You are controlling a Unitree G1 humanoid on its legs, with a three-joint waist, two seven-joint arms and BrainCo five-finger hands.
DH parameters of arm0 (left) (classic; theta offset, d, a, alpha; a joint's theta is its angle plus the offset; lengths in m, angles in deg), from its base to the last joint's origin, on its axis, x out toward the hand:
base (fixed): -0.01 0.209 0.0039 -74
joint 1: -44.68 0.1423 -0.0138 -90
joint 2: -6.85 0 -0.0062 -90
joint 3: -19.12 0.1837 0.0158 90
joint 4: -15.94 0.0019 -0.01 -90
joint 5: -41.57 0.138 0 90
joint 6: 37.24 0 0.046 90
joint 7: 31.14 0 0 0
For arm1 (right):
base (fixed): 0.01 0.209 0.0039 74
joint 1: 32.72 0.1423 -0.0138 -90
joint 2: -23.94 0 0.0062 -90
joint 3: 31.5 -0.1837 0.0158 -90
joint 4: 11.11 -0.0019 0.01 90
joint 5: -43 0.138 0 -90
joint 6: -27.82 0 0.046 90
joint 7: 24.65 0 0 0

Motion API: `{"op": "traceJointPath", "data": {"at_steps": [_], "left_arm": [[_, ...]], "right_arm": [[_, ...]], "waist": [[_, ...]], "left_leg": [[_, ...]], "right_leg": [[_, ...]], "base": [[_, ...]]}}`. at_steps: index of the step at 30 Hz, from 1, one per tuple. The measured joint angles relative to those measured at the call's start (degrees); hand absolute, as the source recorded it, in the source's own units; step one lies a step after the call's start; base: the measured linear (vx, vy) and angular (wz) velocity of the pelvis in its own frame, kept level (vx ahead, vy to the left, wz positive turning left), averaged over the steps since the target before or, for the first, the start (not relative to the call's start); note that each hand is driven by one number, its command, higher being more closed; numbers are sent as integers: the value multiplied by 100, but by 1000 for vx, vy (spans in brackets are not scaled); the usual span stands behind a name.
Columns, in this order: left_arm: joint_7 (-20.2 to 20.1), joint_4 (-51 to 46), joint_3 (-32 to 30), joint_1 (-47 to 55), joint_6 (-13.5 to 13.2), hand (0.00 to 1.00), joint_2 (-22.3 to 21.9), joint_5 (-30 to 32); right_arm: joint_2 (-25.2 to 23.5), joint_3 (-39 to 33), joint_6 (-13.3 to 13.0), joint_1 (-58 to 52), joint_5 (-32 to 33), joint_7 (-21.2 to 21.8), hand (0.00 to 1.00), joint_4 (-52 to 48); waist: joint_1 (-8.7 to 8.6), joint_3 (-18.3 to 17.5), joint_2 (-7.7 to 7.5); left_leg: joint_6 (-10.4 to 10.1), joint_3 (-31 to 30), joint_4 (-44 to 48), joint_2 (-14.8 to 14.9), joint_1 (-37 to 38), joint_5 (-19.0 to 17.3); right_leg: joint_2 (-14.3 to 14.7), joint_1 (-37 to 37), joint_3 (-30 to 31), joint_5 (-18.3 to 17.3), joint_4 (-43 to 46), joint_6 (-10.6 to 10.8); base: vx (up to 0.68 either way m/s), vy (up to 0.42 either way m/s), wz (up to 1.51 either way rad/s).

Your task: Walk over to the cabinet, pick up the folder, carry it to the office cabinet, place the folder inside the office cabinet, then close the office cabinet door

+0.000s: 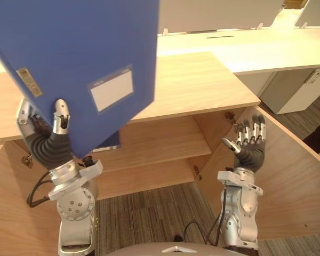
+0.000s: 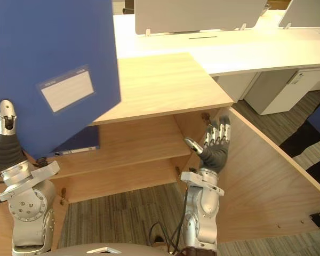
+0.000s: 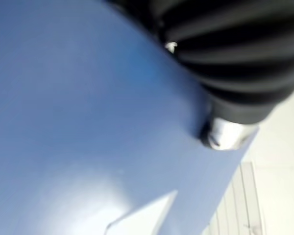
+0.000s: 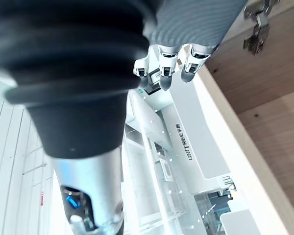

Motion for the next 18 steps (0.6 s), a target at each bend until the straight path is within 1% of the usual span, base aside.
{"op": "traceJointPath", "data": {"at_steps": [1,2,5,10,13,15,18], "left_arm": [[-147,102,94,0,-62,100,0,-103],[-192,161,124,3,-79,100,0,-136],[-478,509,348,9,-100,100,3,-357],[-833,908,745,10,-106,100,15,-640],[-1031,1098,943,10,-106,100,56,-646],[-1119,1169,1045,10,-106,100,110,-646],[-1279,1247,1162,9,-108,100,174,-658]], "right_arm": [[19,66,0,64,0,10,0,-89],[40,91,-10,95,0,14,0,-122],[190,270,-20,367,-24,110,0,-121],[410,487,-18,626,-18,303,0,-121],[473,592,-10,770,37,489,0,-120],[562,674,19,855,93,516,0,-119],[633,735,58,888,225,707,0,-107]], "waist": [[8,0,-2],[14,0,-2],[43,1,-6],[106,1,-7],[114,2,-8],[111,3,-10],[144,-1,-17]], "left_leg": [[0,-1,0,-2,-1,0],[1,-1,0,-2,-1,0],[3,-8,0,-1,-5,2],[6,-48,-1,0,-13,4],[17,-90,-1,0,-22,13],[28,-135,-1,-2,-37,22],[32,-172,-2,-1,-47,36]], "right_leg": [[-2,1,0,0,2,3],[-3,1,-1,0,2,4],[-3,0,-5,-4,13,15],[-8,-4,-26,-30,59,52],[-12,-3,-48,-36,85,60],[-20,-5,-90,-43,110,70],[-22,-4,-123,-45,129,73]], "base": [[0,0,0],[-30,-27,0],[0,0,0],[0,0,3],[0,0,7],[-21,-15,12],[-37,-26,7]]}}
